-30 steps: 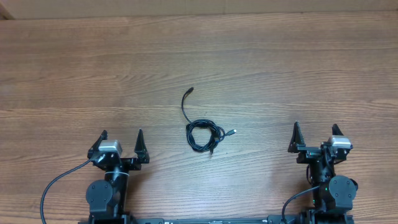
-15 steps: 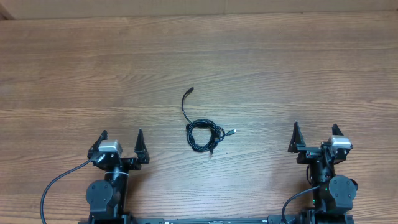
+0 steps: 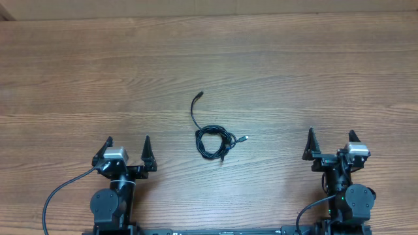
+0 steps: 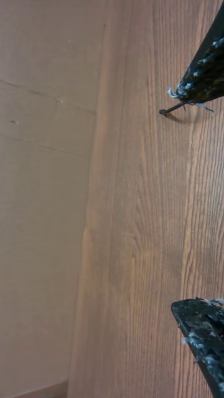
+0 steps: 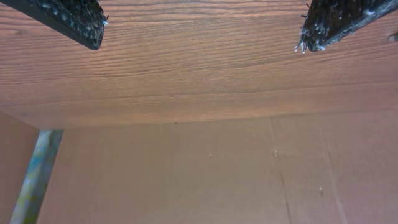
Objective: Untangle cables
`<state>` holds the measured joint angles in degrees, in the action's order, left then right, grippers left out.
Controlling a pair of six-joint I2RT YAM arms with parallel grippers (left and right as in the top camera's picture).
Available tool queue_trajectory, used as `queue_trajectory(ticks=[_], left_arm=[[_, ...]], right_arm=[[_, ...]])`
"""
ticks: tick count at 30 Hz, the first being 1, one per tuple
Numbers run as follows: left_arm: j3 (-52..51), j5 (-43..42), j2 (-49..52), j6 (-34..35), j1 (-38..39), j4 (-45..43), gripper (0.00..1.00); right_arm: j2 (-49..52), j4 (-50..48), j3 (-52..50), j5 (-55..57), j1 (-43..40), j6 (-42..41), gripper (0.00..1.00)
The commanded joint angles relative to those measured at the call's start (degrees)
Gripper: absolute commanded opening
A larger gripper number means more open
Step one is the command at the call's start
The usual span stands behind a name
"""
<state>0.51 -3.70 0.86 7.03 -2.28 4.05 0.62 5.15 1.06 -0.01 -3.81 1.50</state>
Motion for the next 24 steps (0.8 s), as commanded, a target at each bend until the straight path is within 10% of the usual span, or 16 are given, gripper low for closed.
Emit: queue_trajectory(ticks=[1,24], left_arm=[[-0.2,-0.4,-0.6,-1.1,0.1,0.1,1.0],[-0.2,-1.0,-0.6,1.0,0.1,0.0,1.0]], right_arm=[[-0.5,-0.3,-0.6,-0.1,-0.2,0.5,1.0],[-0.5,-0.3,-0.6,-0.1,-0.2,0.5,1.0]])
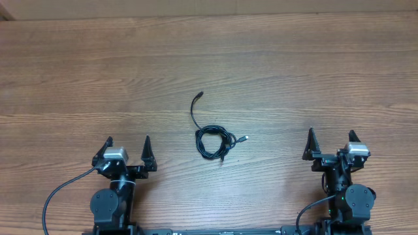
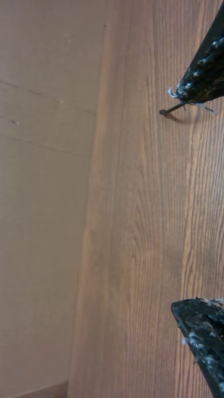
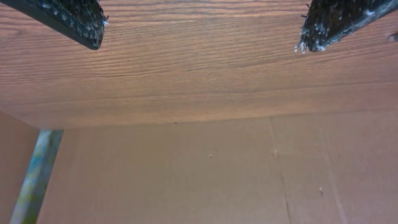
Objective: Untangle cables
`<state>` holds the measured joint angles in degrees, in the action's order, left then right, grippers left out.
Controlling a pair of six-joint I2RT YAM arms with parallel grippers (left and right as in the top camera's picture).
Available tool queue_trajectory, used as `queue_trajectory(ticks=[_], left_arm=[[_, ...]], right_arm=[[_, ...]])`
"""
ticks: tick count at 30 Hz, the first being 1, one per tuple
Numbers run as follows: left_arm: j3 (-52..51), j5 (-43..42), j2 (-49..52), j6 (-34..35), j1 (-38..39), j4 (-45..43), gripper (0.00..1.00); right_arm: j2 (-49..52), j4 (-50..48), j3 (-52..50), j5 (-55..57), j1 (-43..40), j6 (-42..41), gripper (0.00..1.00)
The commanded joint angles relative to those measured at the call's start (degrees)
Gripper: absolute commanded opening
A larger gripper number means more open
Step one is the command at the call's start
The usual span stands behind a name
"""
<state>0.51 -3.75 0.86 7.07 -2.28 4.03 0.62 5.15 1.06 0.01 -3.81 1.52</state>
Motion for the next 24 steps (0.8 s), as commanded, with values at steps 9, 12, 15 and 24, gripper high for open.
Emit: queue_trajectory(ticks=[9,12,15,24], left_arm=[[2.2,-10.8,-0.6,1.3,0.1,1.1,1.0],[6.0,-12.3,-0.6,1.3,0.1,5.5,1.0],[11.2,-12.4,-0.5,1.3,0.1,11.6,1.0],[24.0,-14.3,1.9,2.2,0.1,24.0,1.0]], right_arm=[[-0.5,-0.3,-0.6,-0.1,-0.2,0.5,1.0],[-0.5,-0.3,-0.6,-0.1,-0.2,0.5,1.0],[-0.5,-0.3,-0.6,-0.1,-0.2,0.5,1.0],[-0.5,-0.3,-0.6,-0.1,-0.2,0.5,1.0]])
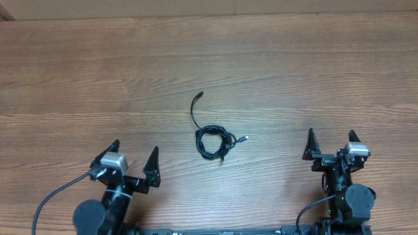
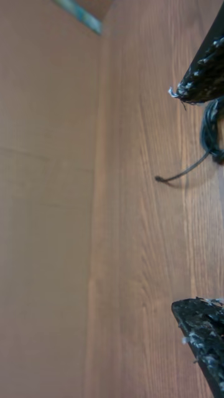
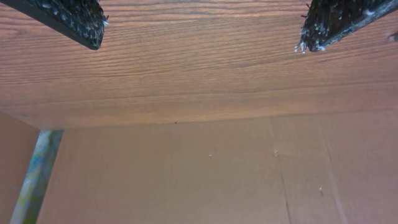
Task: Untangle cables
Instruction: 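Reach the left gripper forward over the tangled black cable bundle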
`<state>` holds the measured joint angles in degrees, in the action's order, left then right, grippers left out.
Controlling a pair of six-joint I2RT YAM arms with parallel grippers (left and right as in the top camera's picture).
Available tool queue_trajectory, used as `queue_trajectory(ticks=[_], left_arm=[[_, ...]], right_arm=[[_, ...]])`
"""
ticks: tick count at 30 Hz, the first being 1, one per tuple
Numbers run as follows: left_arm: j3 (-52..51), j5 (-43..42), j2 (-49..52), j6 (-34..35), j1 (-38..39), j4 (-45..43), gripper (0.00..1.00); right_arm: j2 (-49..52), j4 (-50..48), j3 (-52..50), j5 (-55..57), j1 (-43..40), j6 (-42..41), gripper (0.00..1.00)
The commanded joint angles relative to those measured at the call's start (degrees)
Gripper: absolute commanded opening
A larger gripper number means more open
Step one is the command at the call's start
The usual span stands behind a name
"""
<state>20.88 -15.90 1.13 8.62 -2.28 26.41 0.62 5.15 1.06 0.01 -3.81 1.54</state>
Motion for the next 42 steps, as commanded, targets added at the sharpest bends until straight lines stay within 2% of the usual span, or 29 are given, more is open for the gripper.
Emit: queue_trajectory(ticks=[1,5,11,13,17,20,26,34,42], left_arm=[[4.5,-2.2,2.4,0.6,0.1,2.4,1.0],[9.8,-3.2,7.5,0.6,0.1,6.5,1.0],[20.6,-7.7,20.7,0.5,0.1,13.9,1.0],[24.5,-11.5,25.0,0.6,0.1,16.6,1.0],[27.7,-28.7,32.3,0.6,0.1,17.6,1.0],[27.6,-32.2,35.4,0.9,0.1,21.7,1.0],[27.5,-30.1,41.7,1.2,0.1,28.1,1.0],[27.5,-30.0,48.4,1.4,0.1,29.7,1.0],[27.5,-26.4,52.0,5.1,1.1,30.6,0.98]], right_arm=[[-0.5,-0.3,-0.6,-0.1,-0.2,0.4,1.0],[-0.5,-0.3,-0.6,-0.1,-0.2,0.4,1.0],[-0.5,-0.3,-0.6,-0.1,-0.2,0.5,1.0],[-0.5,-0.3,-0.6,-0.1,-0.2,0.4,1.0],[-0.5,-0.3,-0.6,-0.1,-0.2,0.4,1.0],[-0.5,-0.3,-0.6,-0.1,-0.2,0.4,1.0],[-0.5,-0.3,-0.6,-0.1,-0.2,0.4,1.0],[-0.5,-0.3,-0.6,-0.1,-0.2,0.5,1.0],[-0.5,-0.3,-0.6,-0.1,-0.2,0.4,1.0]])
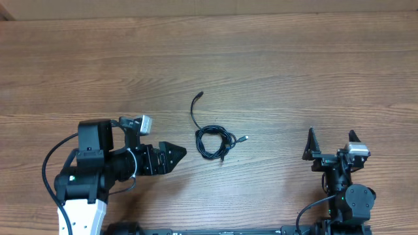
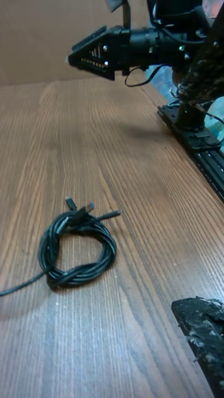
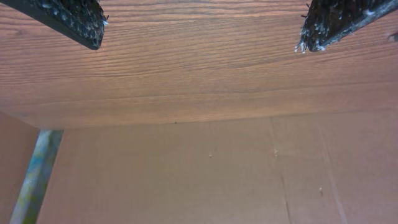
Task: Untangle cables
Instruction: 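Reach the left gripper forward over the tangled black cable bundle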
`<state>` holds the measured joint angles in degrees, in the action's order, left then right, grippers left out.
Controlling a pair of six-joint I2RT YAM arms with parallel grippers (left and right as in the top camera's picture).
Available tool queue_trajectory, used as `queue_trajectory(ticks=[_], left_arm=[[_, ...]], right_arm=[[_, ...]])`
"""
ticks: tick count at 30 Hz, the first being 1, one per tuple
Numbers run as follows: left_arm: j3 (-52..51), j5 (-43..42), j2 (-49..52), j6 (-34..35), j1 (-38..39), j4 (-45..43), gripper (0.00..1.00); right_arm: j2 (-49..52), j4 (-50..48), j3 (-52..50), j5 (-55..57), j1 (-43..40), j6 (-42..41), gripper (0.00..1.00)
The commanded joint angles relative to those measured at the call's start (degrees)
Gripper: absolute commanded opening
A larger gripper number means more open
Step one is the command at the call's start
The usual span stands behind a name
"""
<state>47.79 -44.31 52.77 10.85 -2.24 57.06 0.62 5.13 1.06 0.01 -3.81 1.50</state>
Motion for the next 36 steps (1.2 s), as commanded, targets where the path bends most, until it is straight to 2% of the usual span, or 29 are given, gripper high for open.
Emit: queue_trajectory(ticks=[1,8,17,19,22,23,31,36], left_arm=[[0.6,4.0,0.3,4.2,1.7,-0.1,0.98],[0.6,15.5,0.3,14.0,8.5,-0.1,0.98],[0.6,31.7,0.4,28.0,24.5,-2.7,0.91],[0.6,35.2,0.5,30.4,27.6,-3.1,0.87],[0.6,39.2,1.4,33.2,31.6,-3.8,0.68],[0.6,39.6,1.8,33.6,32.5,-4.2,0.66],[0.6,40.3,9.2,34.4,39.1,-8.1,0.71],[0.6,41.1,16.1,34.6,39.8,-9.8,0.73]], right_arm=[[-0.5,-0.3,-0.6,-0.1,-0.2,0.5,1.0],[-0.5,-0.3,-0.6,-0.1,-0.2,0.5,1.0],[-0.5,-0.3,-0.6,-0.1,-0.2,0.5,1.0],[-0.5,-0.3,-0.6,-0.1,-0.2,0.5,1.0],[-0.5,-0.3,-0.6,-0.1,-0.2,0.5,1.0],[-0.5,-0.3,-0.6,-0.1,-0.2,0.5,1.0],[-0.5,-0.3,-0.6,-0.1,-0.2,0.5,1.0],[-0.5,-0.3,-0.6,-0.1,-0.2,0.5,1.0]])
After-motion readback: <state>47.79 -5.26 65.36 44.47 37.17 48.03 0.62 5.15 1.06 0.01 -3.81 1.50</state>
